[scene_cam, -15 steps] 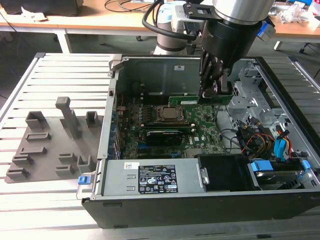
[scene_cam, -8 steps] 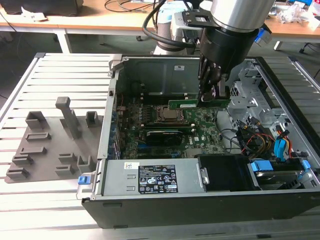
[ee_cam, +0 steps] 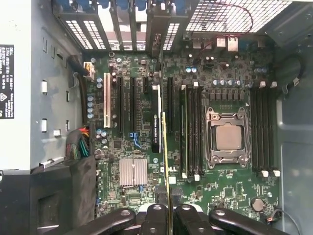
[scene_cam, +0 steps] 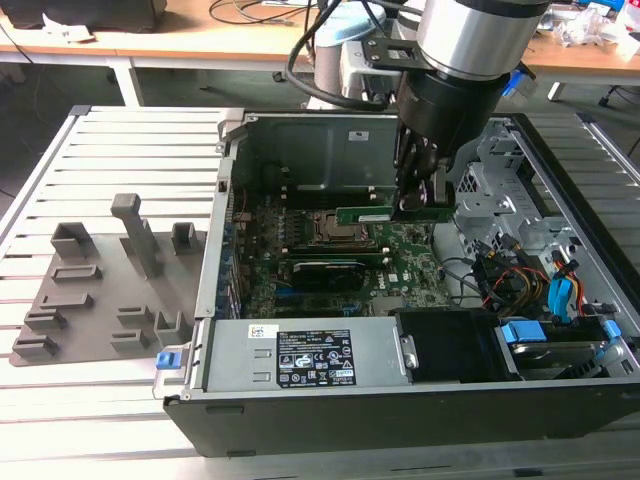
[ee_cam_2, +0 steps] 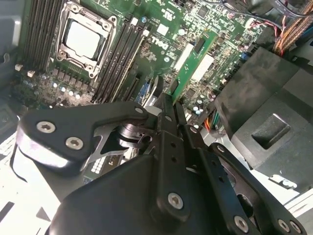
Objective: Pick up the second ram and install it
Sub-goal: 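Pick up the second ram and move it above second insertion slot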
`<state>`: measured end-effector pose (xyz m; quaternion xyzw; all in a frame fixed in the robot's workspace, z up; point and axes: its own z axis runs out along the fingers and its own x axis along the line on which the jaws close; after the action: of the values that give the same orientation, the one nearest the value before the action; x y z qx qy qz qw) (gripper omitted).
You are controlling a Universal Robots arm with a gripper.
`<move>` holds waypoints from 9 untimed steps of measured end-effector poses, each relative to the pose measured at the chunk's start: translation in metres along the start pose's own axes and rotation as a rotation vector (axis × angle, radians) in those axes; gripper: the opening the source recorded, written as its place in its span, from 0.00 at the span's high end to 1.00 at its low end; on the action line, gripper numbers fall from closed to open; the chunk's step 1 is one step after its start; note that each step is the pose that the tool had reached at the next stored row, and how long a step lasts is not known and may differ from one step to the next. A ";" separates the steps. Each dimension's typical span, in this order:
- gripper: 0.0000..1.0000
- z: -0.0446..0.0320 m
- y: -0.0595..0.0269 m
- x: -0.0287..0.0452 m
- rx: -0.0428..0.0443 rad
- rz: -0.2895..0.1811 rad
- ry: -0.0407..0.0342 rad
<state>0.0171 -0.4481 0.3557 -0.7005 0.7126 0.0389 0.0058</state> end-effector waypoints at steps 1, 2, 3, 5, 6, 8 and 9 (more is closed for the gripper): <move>0.86 0.0025 -0.0001 -0.0001 0.0000 0.000 0.0000; 0.86 0.0042 -0.0002 -0.0003 -0.0001 0.000 -0.0001; 0.86 0.0073 -0.0003 -0.0017 0.0000 0.000 0.0000; 0.86 0.0121 -0.0005 -0.0052 0.0000 0.000 -0.0001; 0.86 0.0131 -0.0005 -0.0057 0.0000 0.000 -0.0001; 0.86 0.0170 -0.0007 -0.0061 0.0000 0.000 -0.0001; 0.86 0.0186 -0.0007 -0.0065 0.0000 0.000 0.0001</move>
<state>0.0171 -0.4405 0.3375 -0.7005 0.7126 0.0389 0.0057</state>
